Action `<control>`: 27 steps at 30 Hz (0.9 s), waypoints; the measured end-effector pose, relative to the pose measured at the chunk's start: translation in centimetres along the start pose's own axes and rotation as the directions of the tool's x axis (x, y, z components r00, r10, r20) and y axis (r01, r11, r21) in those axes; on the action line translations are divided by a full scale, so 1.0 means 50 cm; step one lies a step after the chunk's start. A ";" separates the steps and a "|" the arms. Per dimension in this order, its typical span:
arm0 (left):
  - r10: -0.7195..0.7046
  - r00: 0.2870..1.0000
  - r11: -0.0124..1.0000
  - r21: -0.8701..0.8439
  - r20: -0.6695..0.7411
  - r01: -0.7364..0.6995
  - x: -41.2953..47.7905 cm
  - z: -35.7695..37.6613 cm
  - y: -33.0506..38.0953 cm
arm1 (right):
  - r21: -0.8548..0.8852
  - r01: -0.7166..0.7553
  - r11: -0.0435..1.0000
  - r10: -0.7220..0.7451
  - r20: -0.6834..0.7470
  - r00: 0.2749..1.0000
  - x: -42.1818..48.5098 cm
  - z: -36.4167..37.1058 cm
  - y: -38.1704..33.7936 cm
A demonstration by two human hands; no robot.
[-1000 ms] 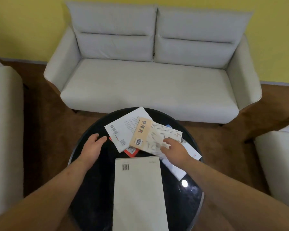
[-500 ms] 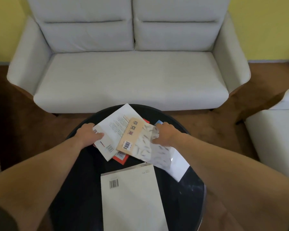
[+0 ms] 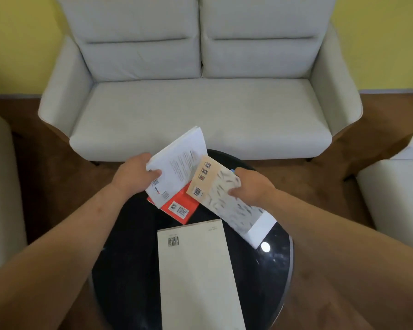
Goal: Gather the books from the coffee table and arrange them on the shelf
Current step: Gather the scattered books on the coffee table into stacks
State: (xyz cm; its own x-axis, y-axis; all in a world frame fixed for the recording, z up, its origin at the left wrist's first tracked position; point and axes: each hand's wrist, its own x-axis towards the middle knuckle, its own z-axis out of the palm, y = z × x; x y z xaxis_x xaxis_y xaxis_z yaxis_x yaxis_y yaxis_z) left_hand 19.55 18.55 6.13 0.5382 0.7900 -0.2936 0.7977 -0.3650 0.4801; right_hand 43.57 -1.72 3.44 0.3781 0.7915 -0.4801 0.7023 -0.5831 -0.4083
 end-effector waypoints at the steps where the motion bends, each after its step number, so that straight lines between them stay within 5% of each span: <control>1: 0.002 0.998 1.000 -0.030 -0.055 -0.003 -0.025 -0.015 0.015 | 0.001 -0.006 1.000 0.006 -0.048 0.999 -0.027 -0.009 0.001; 5: -0.084 0.971 0.939 -0.344 -0.222 0.002 -0.160 -0.071 0.050 | 0.215 -0.064 0.974 0.111 -0.213 0.971 -0.138 -0.035 0.025; 10: -0.289 0.952 0.575 -0.813 -0.099 0.091 -0.362 -0.067 0.060 | 0.668 -0.034 0.744 0.205 -0.179 0.962 -0.281 -0.040 0.069; 19: -0.514 0.807 0.271 -0.837 0.290 0.474 -0.624 0.136 0.048 | 0.883 -0.099 0.459 0.203 0.004 0.979 -0.456 0.034 0.079; 23: -0.523 0.827 0.510 -0.701 0.208 0.499 -0.653 0.175 0.050 | 0.890 -0.145 0.432 0.200 0.062 0.978 -0.496 0.063 0.090; 27: -0.518 0.816 0.552 -0.629 0.256 0.547 -0.645 0.173 0.059 | 0.895 -0.185 0.407 0.232 0.095 0.968 -0.506 0.078 0.102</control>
State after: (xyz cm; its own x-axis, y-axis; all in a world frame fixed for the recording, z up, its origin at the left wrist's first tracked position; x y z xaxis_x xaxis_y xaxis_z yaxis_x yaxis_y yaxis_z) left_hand 6.92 -12.24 9.88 0.0958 0.7080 -0.6996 0.5639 0.5406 0.6243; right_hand 35.22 -25.44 10.47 0.4714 0.6139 -0.6332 -0.3238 -0.5474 -0.7717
